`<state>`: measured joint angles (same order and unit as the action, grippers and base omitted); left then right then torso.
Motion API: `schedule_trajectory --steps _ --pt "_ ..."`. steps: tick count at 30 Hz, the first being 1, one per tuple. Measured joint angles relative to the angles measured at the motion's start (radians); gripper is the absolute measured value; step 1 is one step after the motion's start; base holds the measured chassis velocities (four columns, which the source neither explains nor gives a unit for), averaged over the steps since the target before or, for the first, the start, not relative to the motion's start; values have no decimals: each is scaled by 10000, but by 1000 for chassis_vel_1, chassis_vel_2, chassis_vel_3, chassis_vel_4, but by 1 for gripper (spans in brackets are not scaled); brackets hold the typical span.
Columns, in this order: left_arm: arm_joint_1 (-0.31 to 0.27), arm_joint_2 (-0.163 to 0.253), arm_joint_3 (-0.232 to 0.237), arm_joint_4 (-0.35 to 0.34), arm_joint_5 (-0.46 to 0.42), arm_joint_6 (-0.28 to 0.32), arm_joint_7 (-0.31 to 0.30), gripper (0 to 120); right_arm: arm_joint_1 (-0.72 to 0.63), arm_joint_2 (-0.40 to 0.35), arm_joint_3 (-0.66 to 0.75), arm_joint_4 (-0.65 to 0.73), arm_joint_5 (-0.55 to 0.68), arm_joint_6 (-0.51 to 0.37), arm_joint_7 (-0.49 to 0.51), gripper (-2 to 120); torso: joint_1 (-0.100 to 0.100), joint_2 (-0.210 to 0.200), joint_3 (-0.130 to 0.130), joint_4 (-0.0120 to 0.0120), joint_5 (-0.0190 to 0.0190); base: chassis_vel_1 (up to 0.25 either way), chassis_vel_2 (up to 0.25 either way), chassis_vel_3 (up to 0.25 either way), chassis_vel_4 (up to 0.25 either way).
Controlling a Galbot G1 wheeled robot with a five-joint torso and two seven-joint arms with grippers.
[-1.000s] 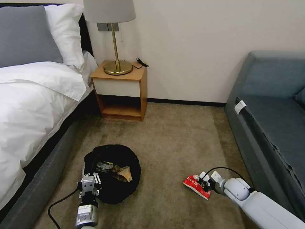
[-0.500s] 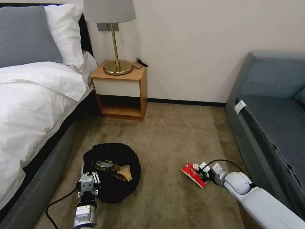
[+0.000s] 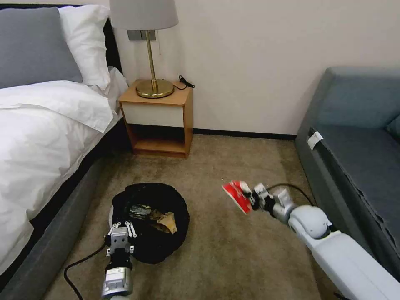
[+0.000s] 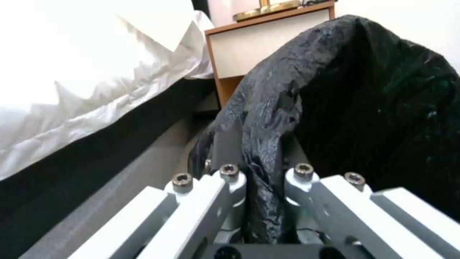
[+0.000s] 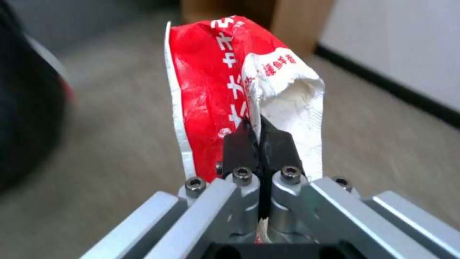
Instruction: Pick up the trash bin, then pick up the garbage on the floor and place it into the trash bin.
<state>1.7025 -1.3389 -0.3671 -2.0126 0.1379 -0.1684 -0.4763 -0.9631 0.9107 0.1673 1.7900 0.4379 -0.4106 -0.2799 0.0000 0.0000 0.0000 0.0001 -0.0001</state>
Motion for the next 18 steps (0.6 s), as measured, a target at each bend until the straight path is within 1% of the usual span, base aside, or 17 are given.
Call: schedule_trajectory --steps 2,3,5,7,8,10,13,14,16,18 --pt "34 -163 60 -12 66 -51 -56 4 15 41 68 665 573 -45 1 0 0 0 0 -1 0 0 0 0 0" --pt "34 -163 60 -12 66 -51 -56 4 15 41 68 665 573 -45 1 0 0 0 0 -1 0 0 0 0 0" --pt "3 -350 100 -12 21 -62 -64 4 -51 199 73 1198 1207 -70 5 0 0 0 0 0 -1 0 0 0 0" --pt "-22 -381 104 -9 -18 -62 -64 4 -89 241 50 1291 1327 -71 5 0 0 0 0 0 0 0 0 0 0" --pt "-104 -464 102 10 -88 -61 -64 4 -228 343 -7 1471 1490 -60 -20 0 0 0 0 0 0 0 0 0 0" --pt "-190 -540 79 34 -131 -54 -65 4 -392 459 -63 1607 1534 -8 -107 0 0 0 0 -1 0 0 0 0 0" --pt "-297 -687 52 39 -272 15 -47 4 -773 837 -189 1831 1504 161 -281 0 -1 0 -1 -2 2 0 0 0 0" --pt "-297 -687 52 39 -272 15 -47 4 -773 837 -189 1831 1504 161 -281 0 -1 0 -1 -2 2 0 0 0 0" --pt "-303 -775 52 1 -288 53 -28 4 -975 1109 -312 1973 1422 250 -356 0 0 0 0 -1 0 0 0 0 0" --pt "-293 -825 51 -31 -280 59 -19 4 -1058 1221 -374 2045 1397 281 -386 0 0 0 0 -2 1 0 0 0 0"
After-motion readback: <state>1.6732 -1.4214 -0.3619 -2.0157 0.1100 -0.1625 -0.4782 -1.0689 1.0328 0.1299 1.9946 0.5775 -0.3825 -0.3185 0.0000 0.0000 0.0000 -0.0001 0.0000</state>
